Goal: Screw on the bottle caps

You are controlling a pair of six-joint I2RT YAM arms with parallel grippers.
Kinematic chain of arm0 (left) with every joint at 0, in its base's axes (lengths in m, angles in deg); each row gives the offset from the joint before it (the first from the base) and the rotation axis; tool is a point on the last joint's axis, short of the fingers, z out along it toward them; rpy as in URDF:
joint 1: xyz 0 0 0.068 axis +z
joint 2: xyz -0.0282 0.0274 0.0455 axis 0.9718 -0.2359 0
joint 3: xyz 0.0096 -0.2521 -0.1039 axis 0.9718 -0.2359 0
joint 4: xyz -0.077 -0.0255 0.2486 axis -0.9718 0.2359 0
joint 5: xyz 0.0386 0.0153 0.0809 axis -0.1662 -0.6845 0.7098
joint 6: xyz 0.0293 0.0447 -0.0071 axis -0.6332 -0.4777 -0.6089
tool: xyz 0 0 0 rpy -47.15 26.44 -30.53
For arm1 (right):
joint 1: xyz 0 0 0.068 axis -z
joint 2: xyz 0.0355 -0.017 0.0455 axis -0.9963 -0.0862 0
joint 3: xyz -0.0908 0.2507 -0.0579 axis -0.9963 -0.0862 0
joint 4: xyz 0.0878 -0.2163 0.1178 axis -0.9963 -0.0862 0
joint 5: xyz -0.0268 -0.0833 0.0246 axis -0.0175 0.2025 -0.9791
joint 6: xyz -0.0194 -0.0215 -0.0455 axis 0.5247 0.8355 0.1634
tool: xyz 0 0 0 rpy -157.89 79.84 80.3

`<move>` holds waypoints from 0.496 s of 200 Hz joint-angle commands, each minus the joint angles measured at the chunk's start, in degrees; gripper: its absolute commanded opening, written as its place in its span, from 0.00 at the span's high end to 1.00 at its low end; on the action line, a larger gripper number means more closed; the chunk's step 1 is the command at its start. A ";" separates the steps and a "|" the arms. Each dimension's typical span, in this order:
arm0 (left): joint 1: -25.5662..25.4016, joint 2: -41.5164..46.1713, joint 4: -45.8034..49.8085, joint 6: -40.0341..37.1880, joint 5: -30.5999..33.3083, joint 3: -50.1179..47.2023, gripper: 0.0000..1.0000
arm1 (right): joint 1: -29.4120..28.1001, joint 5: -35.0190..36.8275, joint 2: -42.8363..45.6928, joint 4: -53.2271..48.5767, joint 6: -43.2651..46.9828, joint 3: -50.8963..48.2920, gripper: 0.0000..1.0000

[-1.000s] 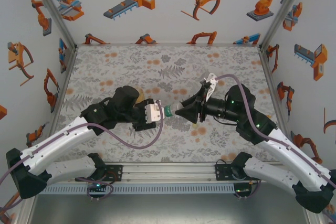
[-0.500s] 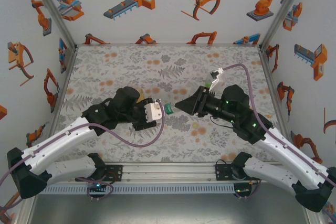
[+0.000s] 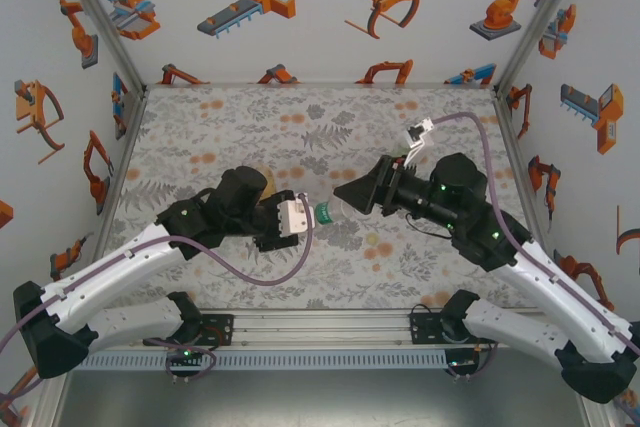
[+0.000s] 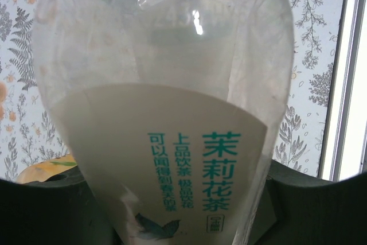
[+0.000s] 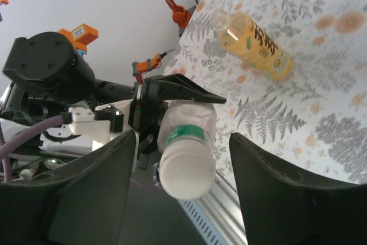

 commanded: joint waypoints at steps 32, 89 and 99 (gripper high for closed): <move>-0.23 0.73 -0.48 -1.35 -3.83 -0.06 1.00 | 0.10 -8.58 3.07 2.57 26.79 1.64 0.40; -0.23 1.52 0.53 -2.31 -10.66 -0.11 1.00 | 0.10 -29.42 2.62 -8.36 64.47 5.17 0.40; -0.23 1.65 0.51 -2.38 -10.99 -0.14 1.00 | 0.10 -31.93 2.28 -9.73 68.61 5.57 0.39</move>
